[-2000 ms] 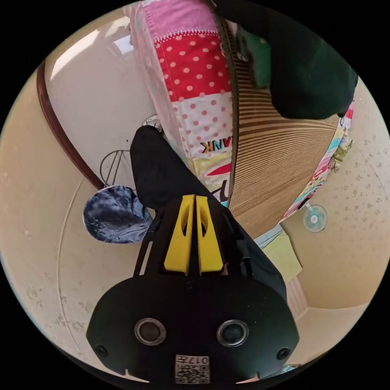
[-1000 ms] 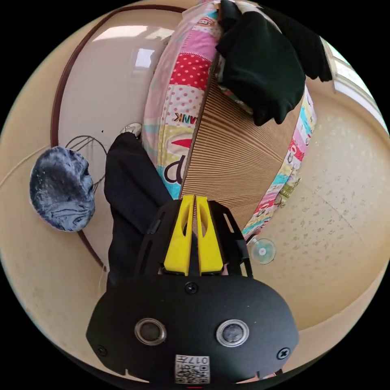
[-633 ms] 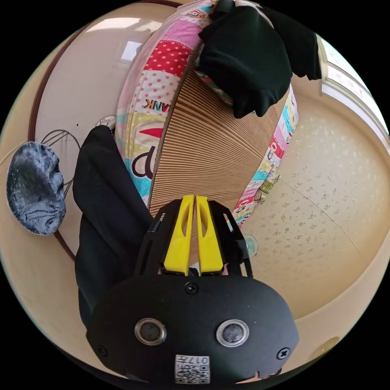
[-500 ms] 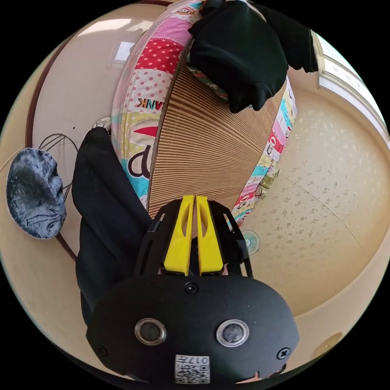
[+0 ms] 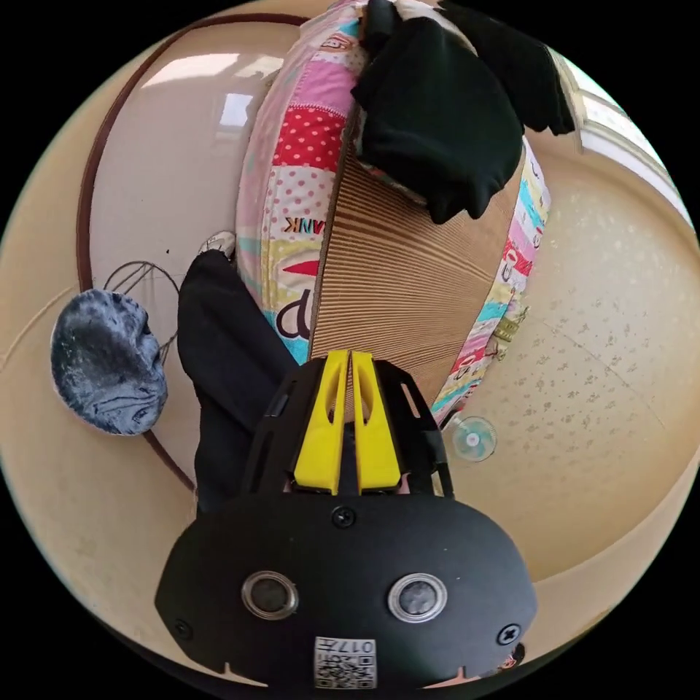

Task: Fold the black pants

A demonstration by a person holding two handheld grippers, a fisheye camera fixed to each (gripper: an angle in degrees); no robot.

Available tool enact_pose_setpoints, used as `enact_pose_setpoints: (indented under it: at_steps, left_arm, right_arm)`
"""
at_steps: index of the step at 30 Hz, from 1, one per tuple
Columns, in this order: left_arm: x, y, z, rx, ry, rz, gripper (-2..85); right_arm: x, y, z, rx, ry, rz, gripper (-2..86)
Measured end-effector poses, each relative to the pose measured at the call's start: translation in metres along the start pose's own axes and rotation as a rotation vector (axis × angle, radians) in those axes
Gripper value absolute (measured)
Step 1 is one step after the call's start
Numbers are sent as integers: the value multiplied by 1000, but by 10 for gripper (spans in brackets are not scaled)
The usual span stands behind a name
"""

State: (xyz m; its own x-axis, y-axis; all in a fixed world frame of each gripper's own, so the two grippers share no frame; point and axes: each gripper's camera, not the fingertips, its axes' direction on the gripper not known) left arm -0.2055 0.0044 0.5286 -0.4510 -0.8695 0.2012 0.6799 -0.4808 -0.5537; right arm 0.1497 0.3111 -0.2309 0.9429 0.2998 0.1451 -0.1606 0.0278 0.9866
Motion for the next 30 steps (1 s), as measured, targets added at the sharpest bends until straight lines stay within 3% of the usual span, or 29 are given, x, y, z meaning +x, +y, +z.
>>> enact_pose_setpoints:
  at_steps: [2, 8, 12, 14, 16, 21, 25, 30]
  left_arm:
    - [19, -11, 4, -57, -94, 103, -8]
    - [85, -18, 38, -233, -386, 517, -8]
    - [106, -2, 62, -332, -484, 734, -8]
    - [108, 3, 64, -351, -485, 800, -8]
    - [107, 8, 63, -382, -479, 875, -6]
    - [111, 34, 74, -536, -439, 1110, 11]
    - [138, 84, 107, -662, -447, 1338, 117]
    - [179, 183, 146, -845, -390, 1630, 201]
  right_arm:
    - [-69, -10, 59, -150, 122, -253, 158]
    - [-157, 10, 272, -558, 602, -596, 200]
    - [-138, 41, 379, -732, 1065, -748, 188]
    - [-108, 64, 414, -766, 1371, -873, 121]
    - [-108, 73, 415, -744, 1458, -925, 74]
    - [-159, 67, 323, -467, 1103, -852, 44]
    - [-203, 78, 229, -280, 839, -738, 37]
    - [-249, 128, 167, -135, 466, -753, 37]
